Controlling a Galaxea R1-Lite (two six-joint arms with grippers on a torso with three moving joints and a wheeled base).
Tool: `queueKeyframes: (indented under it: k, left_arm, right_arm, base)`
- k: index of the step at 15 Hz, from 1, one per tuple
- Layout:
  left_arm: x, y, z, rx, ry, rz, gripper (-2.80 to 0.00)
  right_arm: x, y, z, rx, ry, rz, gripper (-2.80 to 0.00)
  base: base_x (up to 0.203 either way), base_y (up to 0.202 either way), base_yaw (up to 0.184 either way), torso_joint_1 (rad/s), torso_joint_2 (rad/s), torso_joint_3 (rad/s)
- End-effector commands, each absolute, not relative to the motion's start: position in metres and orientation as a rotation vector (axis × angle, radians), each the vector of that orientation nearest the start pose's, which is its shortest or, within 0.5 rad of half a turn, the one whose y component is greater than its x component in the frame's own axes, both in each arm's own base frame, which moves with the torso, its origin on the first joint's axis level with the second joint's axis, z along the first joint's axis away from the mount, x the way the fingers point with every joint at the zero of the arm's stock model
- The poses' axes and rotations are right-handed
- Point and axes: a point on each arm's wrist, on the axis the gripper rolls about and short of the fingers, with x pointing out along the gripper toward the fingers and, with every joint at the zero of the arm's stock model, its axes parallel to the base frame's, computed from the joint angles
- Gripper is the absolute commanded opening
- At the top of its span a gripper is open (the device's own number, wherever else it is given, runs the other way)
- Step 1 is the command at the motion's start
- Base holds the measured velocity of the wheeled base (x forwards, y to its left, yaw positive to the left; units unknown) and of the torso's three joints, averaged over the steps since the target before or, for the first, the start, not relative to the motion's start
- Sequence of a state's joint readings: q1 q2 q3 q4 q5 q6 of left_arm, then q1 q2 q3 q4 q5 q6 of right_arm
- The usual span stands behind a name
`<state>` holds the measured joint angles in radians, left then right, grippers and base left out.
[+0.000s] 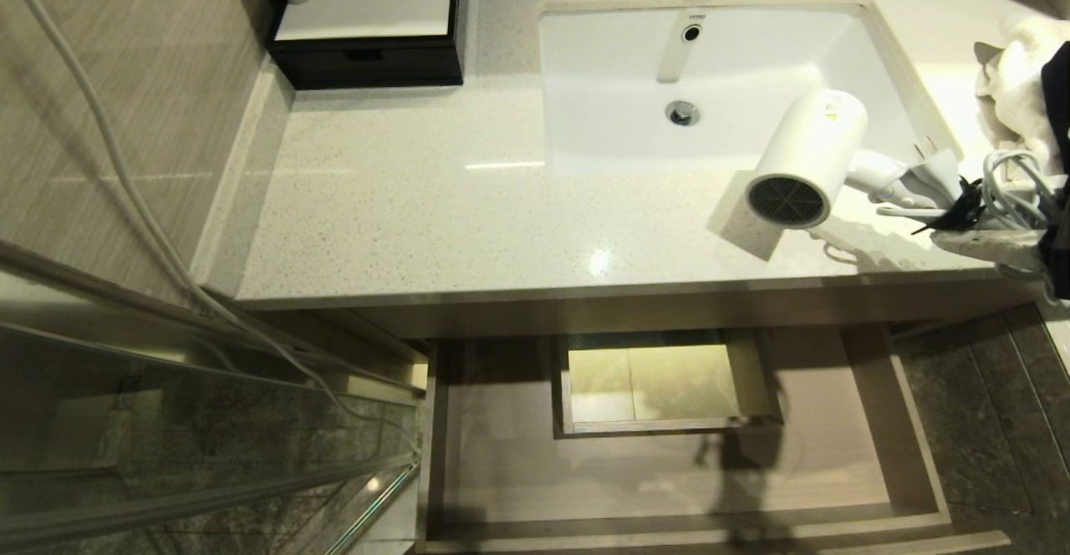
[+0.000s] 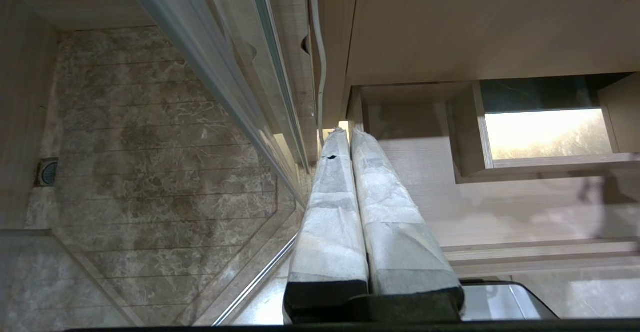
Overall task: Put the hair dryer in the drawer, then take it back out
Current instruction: Pick up the hairdryer, then put it into the drawer
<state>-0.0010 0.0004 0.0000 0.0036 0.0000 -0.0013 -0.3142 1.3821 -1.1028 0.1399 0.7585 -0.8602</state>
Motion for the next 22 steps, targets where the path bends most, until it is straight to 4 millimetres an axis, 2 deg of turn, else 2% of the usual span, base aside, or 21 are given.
queueKeyframes:
  k: [1, 7, 10, 18, 22]
  left_arm:
    - [-0.023, 0.000, 0.075, -0.002, 0.005, -0.002, -2.80]
    - [-0.023, 0.000, 0.075, -0.002, 0.005, -0.002, -2.80]
    - [-0.023, 0.000, 0.075, -0.002, 0.005, -0.002, -2.80]
    - [-0.023, 0.000, 0.075, -0.002, 0.005, -0.002, -2.80]
    - [-0.023, 0.000, 0.075, -0.002, 0.004, -0.002, -2.80]
  right_arm:
    - [0.202, -0.056, 0.290, -0.636, 0.136, 0.524, -2.80]
    - [0.154, -0.051, 0.295, -0.538, 0.250, 0.395, -2.80]
    - [0.139, -0.046, 0.296, -0.457, 0.269, 0.324, -2.80]
    - [0.113, -0.037, 0.289, -0.299, 0.300, 0.199, -2.80]
    - [0.099, -0.034, 0.281, -0.313, 0.335, 0.053, -2.80]
  base:
    - [0.000, 0.000, 0.000, 0.000, 0.00, 0.000]
    - [0.000, 0.000, 0.000, 0.000, 0.00, 0.000]
    - [0.000, 0.000, 0.000, 0.000, 0.00, 0.000]
    - [0.000, 0.000, 0.000, 0.000, 0.00, 0.000]
    - [0.000, 0.000, 0.000, 0.000, 0.00, 0.000]
